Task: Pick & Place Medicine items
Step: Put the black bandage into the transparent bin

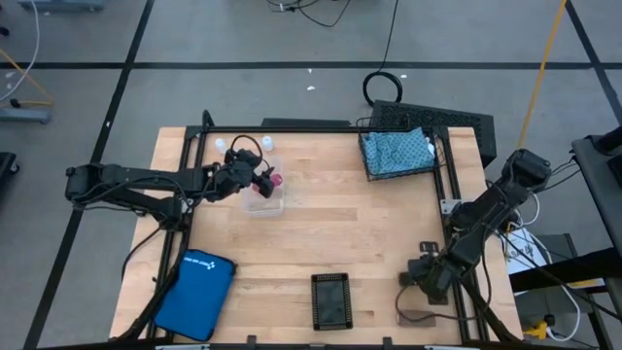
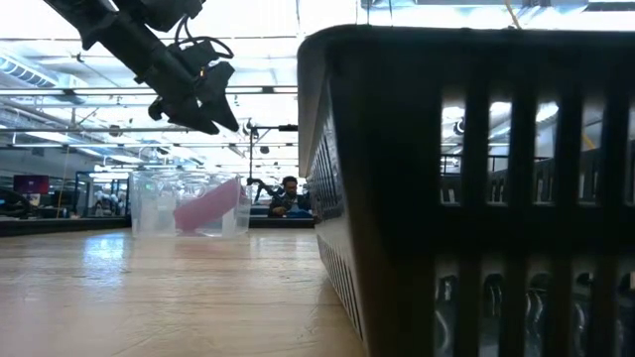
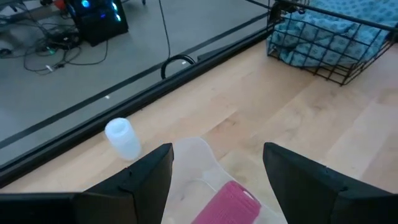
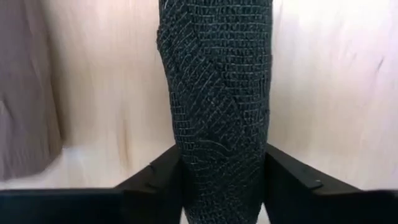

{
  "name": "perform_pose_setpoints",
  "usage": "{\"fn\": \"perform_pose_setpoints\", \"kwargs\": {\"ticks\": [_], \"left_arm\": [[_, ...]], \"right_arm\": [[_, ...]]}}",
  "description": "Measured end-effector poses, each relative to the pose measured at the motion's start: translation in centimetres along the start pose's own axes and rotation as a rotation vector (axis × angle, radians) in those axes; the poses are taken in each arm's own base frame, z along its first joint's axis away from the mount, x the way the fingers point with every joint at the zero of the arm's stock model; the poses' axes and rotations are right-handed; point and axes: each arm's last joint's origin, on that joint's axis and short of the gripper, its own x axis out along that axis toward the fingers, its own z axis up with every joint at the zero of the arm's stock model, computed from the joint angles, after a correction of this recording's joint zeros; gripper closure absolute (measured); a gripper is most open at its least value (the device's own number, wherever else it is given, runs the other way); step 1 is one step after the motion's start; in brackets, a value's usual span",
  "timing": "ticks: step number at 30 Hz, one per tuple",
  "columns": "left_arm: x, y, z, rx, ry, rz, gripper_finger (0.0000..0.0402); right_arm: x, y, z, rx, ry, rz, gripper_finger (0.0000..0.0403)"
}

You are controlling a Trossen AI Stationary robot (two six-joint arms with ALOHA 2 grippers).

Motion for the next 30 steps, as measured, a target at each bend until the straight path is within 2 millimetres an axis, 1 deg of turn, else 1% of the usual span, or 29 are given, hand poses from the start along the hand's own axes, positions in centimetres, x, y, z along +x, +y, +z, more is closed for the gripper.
{"fn": "perform_pose_setpoints", "kwargs": {"ticks": [3, 5, 8, 11, 13, 16, 20, 23, 25, 27, 30], "left_arm": [[0.0, -0.1, 0.1, -0.005, -0.001, -0.018, 0.0146], [0.0, -0.1, 0.2, -0.015, -0.016, -0.025, 0.0146], [0.0, -0.4, 0.6, -0.002, -0.048, -0.063, 0.0146], [-0.1, -0.8, 1.1, 0.059, -0.083, -0.143, 0.0147], [-0.2, -1.0, 1.5, 0.081, -0.113, -0.201, 0.0146], [-0.4, -1.3, 2.1, 0.075, -0.160, -0.279, 0.0146], [-0.7, -1.9, 2.7, 0.067, -0.207, -0.436, 0.0147], [-1.1, -3.1, 3.0, 0.127, -0.268, -0.580, 0.0147], [-1.4, -4.2, 3.0, 0.181, -0.331, -0.662, 0.0147], [-1.6, -5.4, 3.0, 0.219, -0.407, -0.718, 0.0147], [-1.7, -7.0, 2.6, 0.242, -0.490, -0.767, 0.0146]], "right_arm": [[-0.9, -0.9, 1.4, 0.028, -0.142, -0.029, 0.0282], [-1.5, -1.6, 2.2, 0.036, -0.220, -0.059, 0.0289], [-2.6, -2.4, 3.9, 0.038, -0.406, -0.100, 0.0286], [-3.6, -3.2, 5.7, -0.005, -0.603, -0.202, 0.0277], [-4.4, -3.6, 7.3, -0.029, -0.753, -0.275, 0.0275], [-5.8, -4.6, 9.5, -0.063, -0.925, -0.372, 0.0274], [-7.8, -6.0, 12.1, -0.051, -1.135, -0.435, 0.0275], [-9.0, -7.0, 13.3, -0.041, -1.254, -0.487, 0.0274], [-9.4, -7.5, 14.0, -0.045, -1.300, -0.525, 0.0274], [-9.4, -7.8, 14.5, -0.064, -1.332, -0.527, 0.0273], [-9.0, -8.1, 15.4, -0.126, -1.373, -0.470, 0.0273]]}}
